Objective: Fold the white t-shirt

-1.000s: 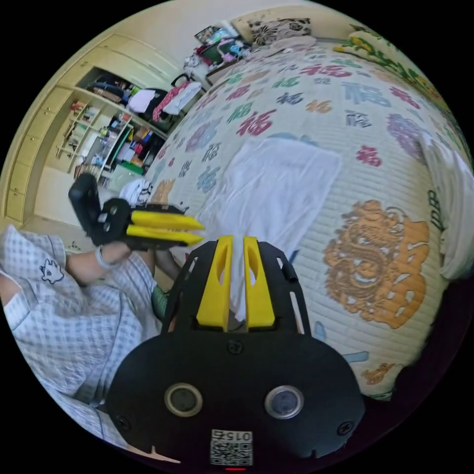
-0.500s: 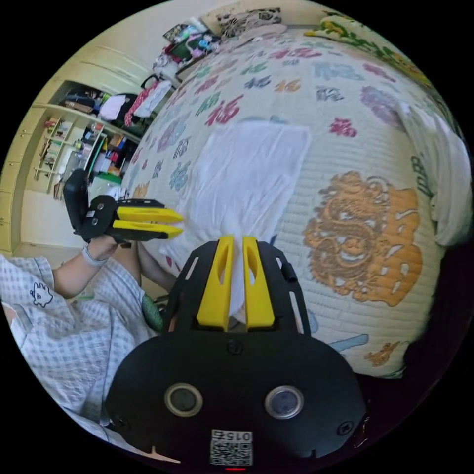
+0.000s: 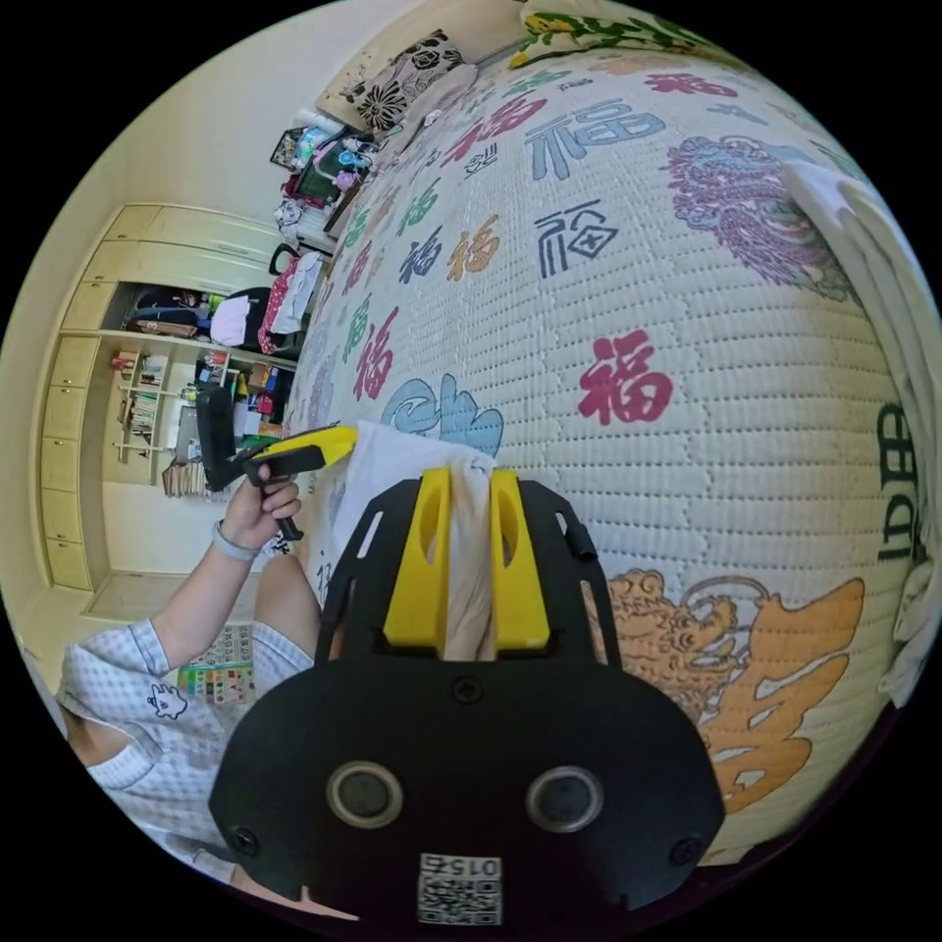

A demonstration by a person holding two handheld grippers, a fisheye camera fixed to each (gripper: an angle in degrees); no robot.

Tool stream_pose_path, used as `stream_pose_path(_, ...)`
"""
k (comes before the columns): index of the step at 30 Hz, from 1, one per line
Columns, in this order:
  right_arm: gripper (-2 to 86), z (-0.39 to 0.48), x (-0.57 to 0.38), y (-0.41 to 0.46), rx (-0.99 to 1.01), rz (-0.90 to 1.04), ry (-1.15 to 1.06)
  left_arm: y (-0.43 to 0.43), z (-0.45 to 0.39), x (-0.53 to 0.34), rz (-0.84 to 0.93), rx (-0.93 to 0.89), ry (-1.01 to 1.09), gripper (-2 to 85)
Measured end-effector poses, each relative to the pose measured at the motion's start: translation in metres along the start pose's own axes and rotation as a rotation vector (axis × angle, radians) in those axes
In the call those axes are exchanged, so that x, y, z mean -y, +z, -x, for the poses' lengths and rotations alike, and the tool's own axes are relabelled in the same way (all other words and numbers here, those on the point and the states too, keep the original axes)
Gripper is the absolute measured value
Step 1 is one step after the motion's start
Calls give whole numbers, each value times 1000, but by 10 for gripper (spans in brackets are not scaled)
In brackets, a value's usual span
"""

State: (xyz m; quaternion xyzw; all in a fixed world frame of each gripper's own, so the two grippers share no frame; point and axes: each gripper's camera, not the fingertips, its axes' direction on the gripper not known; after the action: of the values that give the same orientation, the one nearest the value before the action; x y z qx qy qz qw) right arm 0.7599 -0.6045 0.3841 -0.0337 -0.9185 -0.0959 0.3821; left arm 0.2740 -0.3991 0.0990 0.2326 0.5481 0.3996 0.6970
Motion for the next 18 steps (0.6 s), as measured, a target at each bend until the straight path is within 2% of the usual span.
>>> stream_pose_path(6,48,1,2,-12,17,35,-36,-4,52,45,-26,-126,-50,2)
stream_pose_path(13,42,31,-2,-56,-45,-81,-132,-47,67,105,-118,-70,122,-6)
stream_pose_path(18,42,31,-6,-54,-67,-52,-87,-46,91,139,-54,-7,122,-6)
